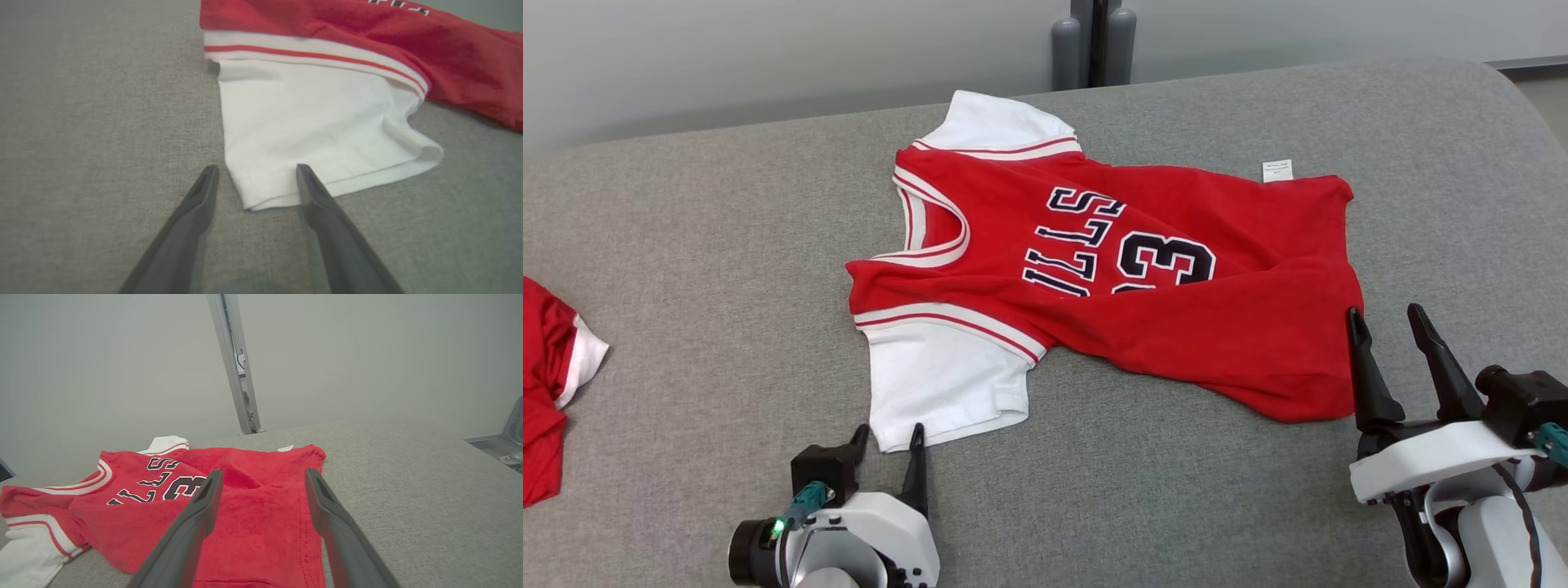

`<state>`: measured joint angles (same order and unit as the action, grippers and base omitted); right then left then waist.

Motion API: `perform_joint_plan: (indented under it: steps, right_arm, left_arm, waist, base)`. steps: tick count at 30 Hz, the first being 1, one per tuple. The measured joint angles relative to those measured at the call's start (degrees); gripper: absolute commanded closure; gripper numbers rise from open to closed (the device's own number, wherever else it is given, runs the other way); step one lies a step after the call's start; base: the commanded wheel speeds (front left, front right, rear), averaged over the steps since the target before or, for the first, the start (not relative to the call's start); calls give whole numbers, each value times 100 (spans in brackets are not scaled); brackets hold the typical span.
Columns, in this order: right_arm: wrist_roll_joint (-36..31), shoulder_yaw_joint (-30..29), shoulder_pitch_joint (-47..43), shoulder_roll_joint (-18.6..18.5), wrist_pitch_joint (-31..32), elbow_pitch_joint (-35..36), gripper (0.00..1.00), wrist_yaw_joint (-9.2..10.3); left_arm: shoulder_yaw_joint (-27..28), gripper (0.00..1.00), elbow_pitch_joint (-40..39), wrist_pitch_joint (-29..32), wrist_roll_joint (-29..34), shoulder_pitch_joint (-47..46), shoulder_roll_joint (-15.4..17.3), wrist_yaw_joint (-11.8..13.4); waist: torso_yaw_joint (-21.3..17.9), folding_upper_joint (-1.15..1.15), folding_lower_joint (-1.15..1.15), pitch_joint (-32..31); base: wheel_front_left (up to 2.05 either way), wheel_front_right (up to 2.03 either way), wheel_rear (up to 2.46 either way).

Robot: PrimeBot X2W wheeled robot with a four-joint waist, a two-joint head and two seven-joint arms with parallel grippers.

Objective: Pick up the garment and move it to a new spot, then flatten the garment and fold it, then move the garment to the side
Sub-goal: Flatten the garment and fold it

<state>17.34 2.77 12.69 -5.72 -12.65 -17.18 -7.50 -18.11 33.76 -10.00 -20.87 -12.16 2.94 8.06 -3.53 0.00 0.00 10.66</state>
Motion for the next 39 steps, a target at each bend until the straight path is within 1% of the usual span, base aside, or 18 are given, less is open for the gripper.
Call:
perform_joint_plan:
  steps: [1,5,11,14,23,26,39]
  right_arm:
    - [-2,-9,0,-1,0,-8,0,0]
    - [46,-138,-9,9,-7,-82,0,0]
    - [513,-582,-176,124,36,-423,0,0]
    - [667,-666,-191,179,63,-635,0,0]
    - [936,-536,5,250,76,-1450,0,0]
    - [899,-425,103,266,29,-1686,0,0]
    - [991,-337,455,232,-155,-2393,0,0]
  left_arm:
    - [-31,100,5,32,-8,-10,0,-37]
    - [-79,100,-118,-88,-81,-26,-8,-145]
    - [44,100,-581,-322,-58,-168,119,-89]
    - [45,100,-778,-364,-38,-164,131,-42]
    - [-43,100,-1077,-264,-33,-100,158,9]
    - [-69,100,-1117,-255,-33,-90,165,18]
    - [-121,100,-1273,-177,-40,-24,224,86]
  waist:
    - [9,0,0,-2]
    - [26,0,0,5]
    - [51,0,0,8]
    - [34,0,0,-7]
    - [55,0,0,-41]
    - [80,0,0,-44]
    - [174,0,0,11]
  base:
    - [0,0,0]
    - [0,0,0]
    - [0,0,0]
    - [0,0,0]
    - [0,0,0]
    - [0,0,0]
    - [0,0,0]
